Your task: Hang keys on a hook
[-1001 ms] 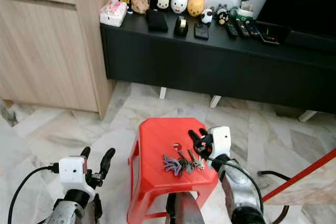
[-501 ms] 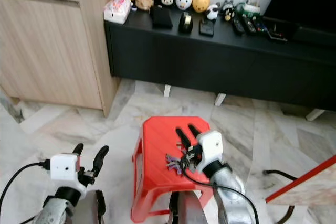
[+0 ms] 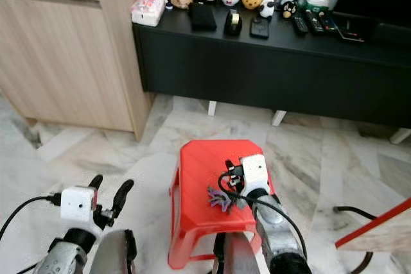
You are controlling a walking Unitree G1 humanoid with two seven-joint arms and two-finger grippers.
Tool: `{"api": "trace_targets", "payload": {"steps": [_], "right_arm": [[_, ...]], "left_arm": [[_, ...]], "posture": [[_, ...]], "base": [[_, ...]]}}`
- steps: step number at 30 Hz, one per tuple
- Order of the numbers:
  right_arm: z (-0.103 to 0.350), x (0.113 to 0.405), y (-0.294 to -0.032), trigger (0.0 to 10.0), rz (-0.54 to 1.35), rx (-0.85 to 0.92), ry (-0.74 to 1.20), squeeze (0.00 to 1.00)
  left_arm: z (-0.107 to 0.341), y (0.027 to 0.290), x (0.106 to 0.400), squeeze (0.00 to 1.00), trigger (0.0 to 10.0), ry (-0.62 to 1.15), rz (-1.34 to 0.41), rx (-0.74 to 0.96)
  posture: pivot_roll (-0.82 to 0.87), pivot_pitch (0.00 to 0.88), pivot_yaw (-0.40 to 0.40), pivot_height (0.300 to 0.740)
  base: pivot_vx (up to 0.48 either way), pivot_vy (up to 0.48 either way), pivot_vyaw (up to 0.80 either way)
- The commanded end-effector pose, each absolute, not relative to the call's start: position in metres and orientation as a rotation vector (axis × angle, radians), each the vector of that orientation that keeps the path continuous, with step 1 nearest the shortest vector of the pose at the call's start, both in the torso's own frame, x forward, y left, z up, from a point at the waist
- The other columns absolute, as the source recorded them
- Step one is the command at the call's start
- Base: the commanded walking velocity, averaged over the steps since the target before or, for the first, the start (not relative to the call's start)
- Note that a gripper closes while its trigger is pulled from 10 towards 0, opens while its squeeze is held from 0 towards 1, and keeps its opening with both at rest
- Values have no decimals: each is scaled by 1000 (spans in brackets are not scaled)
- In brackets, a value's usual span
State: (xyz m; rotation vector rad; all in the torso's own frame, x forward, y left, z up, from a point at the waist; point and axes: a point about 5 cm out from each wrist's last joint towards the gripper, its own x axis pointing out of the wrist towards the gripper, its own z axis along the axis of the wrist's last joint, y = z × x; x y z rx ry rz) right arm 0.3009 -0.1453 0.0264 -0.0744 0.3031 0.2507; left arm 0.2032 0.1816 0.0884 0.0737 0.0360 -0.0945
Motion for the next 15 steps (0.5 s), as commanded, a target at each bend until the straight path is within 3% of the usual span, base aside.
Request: {"api": "trace_targets", "payload": {"steps": [1,8,15], "right_arm": [[20,298,-148,10000,235,-68,339,0],[4,287,-163,10000,98,-135,428,0],[-4,279,-169,10000,35,-84,476,0]], "left_arm": [[93,178,202,0,10000,29,-113,72],[93,179,203,0,10000,34,-118,75],[93,178,204,0,10000,35,-120,74]], "posture": [[165,97,-123,590],[162,89,-119,590],[155,96,-118,590]], "base": [[0,0,0],[0,0,0],[0,0,0]]}}
